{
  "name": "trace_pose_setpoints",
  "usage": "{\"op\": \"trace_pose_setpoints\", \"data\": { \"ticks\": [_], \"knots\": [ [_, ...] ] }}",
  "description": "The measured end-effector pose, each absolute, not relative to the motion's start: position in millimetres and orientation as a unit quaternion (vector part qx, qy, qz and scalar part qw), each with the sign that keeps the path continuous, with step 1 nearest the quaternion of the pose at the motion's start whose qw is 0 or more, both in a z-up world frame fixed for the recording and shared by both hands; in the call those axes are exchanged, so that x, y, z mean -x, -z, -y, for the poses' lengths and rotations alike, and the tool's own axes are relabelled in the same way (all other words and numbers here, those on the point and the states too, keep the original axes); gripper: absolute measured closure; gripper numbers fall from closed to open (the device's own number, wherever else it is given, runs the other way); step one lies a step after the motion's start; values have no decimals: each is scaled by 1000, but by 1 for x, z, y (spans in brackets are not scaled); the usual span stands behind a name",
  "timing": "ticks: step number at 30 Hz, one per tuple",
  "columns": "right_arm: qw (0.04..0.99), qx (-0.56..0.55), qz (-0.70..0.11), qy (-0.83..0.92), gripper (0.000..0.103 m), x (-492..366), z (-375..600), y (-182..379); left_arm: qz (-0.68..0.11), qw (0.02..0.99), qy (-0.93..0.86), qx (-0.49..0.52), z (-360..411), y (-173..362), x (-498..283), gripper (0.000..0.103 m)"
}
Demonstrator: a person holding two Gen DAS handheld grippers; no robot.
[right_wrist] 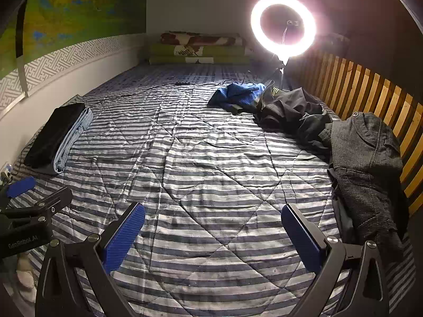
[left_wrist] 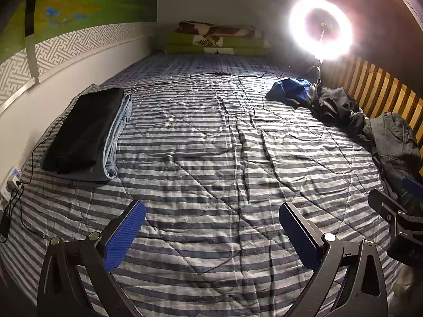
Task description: Organize objects
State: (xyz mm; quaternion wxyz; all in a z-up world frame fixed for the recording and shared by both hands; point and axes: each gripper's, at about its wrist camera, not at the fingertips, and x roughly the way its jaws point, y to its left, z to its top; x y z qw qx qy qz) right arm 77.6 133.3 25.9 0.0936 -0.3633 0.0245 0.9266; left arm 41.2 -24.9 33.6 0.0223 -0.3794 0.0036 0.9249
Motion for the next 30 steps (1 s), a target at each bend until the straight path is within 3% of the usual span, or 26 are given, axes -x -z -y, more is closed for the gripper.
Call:
{"op": "trace_pose_setpoints", "data": {
  "ticks": [30],
  "knots": [
    [94,367,-22,-925,1,-77,-135,-22,-10,38,-923,383,22,-33,-39,1]
  ]
}}
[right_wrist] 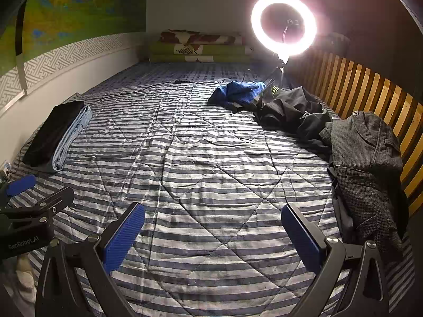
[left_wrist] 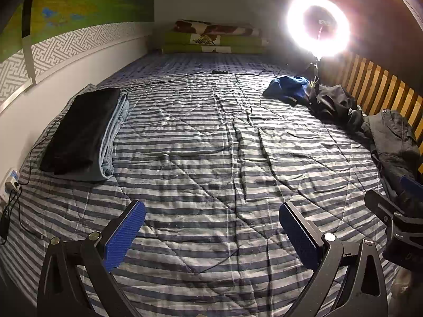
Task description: Organize objects
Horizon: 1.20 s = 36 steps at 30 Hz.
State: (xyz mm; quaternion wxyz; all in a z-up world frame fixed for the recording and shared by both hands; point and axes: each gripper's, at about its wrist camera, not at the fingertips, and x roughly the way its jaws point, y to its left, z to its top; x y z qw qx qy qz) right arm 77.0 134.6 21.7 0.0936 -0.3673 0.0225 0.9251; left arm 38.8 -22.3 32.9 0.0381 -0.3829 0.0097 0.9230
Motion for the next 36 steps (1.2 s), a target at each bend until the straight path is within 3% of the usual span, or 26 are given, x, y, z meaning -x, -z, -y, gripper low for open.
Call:
{"op": "trace_pose_setpoints", "data": {
  "ticks": [36],
  "knots": [
    [96,372,-8,-923,1,-71,-142,-6,-17,42,-915,400,20,-10,-23,1]
  ]
}}
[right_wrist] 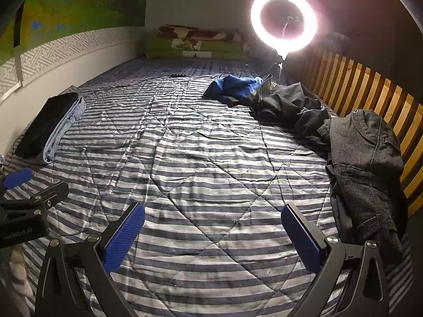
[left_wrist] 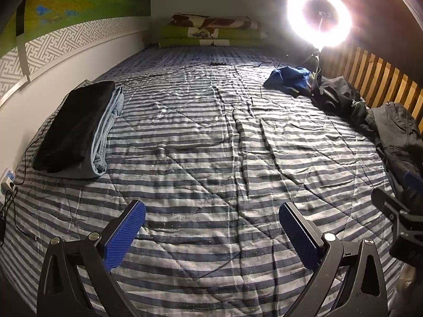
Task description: Organize objects
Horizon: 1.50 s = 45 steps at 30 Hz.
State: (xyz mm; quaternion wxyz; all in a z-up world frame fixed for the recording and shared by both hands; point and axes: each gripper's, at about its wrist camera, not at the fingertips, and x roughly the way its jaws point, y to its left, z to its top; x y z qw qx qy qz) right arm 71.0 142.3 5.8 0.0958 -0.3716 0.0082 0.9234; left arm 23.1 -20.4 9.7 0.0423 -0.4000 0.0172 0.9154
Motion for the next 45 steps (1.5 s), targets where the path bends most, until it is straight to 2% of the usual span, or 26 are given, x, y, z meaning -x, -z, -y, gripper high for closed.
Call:
{"op": "trace_pose_setpoints", "data": {
  "ticks": [7,13,17,21,25,30,35,39,42,45],
  "knots": [
    [42,374,-15,-926,1,-49,-157,-1,-25,50,-911,408,19,2,-17,1],
    [63,387,13,-920,1,-12,-176,1,-15,41,-905,423,28,14,-2,1],
    [45,406,-4,-913,1,12,-186,10,-7,32,-906,423,35,16,7,1],
    [51,408,-3,-912,13,39,-194,12,3,30,-902,431,39,22,16,1],
    [60,416,-45,-906,15,89,-216,5,4,26,-898,439,47,32,23,1],
    [85,406,-58,-908,15,161,-241,-8,-1,13,-893,449,66,48,29,1],
    [99,410,-7,-907,15,234,-236,1,11,10,-891,453,89,53,34,1],
    [83,411,113,-901,15,270,-189,30,51,31,-893,446,104,39,34,1],
    [54,429,107,-895,15,273,-169,49,39,31,-898,438,103,32,30,1],
    [67,426,82,-899,15,267,-173,45,37,28,-897,440,106,30,28,1]
  ]
}}
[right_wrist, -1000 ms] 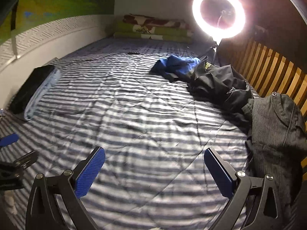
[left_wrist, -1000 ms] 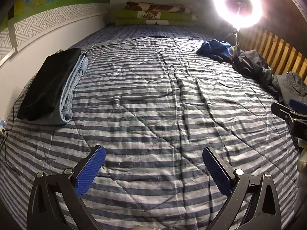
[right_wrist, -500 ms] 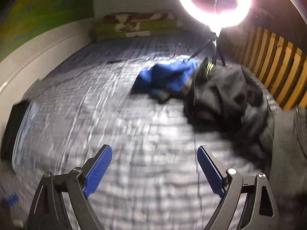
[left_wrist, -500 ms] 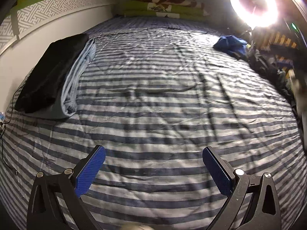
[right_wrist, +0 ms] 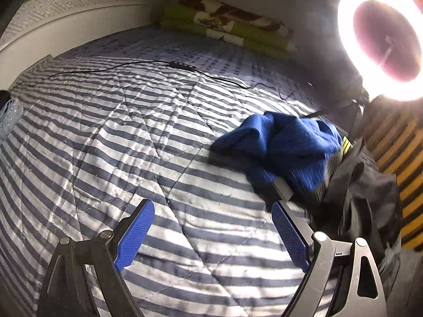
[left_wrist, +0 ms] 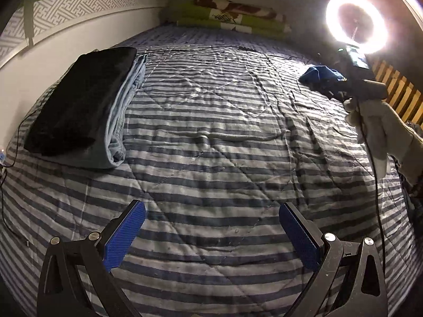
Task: Organize objects
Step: 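Reach the right tool toward the blue pinstriped garment and grasp it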
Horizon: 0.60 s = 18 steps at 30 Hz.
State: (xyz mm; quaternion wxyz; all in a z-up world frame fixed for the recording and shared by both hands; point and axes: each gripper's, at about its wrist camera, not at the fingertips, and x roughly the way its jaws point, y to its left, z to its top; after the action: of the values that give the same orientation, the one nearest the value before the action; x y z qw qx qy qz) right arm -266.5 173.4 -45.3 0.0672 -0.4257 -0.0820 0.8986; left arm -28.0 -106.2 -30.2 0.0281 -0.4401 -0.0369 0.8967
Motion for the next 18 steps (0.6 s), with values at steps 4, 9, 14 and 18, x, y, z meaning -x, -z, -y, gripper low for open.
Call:
{"op": "trace_pose_setpoints", "data": {
  "ticks": [4,9,14,18],
  "knots": [
    [80,408,36,-909,15,241,-193,14,27,35,-903,428,104,14,14,1],
    [95,396,-38,-912,15,204,-225,-37,16,37,-919,392,93,-22,-7,1],
    [102,382,-81,-915,15,158,-252,-94,2,45,-933,356,75,-64,-36,1],
    [114,367,-91,-919,15,130,-263,-133,-6,53,-934,354,64,-88,-52,1]
  ]
}}
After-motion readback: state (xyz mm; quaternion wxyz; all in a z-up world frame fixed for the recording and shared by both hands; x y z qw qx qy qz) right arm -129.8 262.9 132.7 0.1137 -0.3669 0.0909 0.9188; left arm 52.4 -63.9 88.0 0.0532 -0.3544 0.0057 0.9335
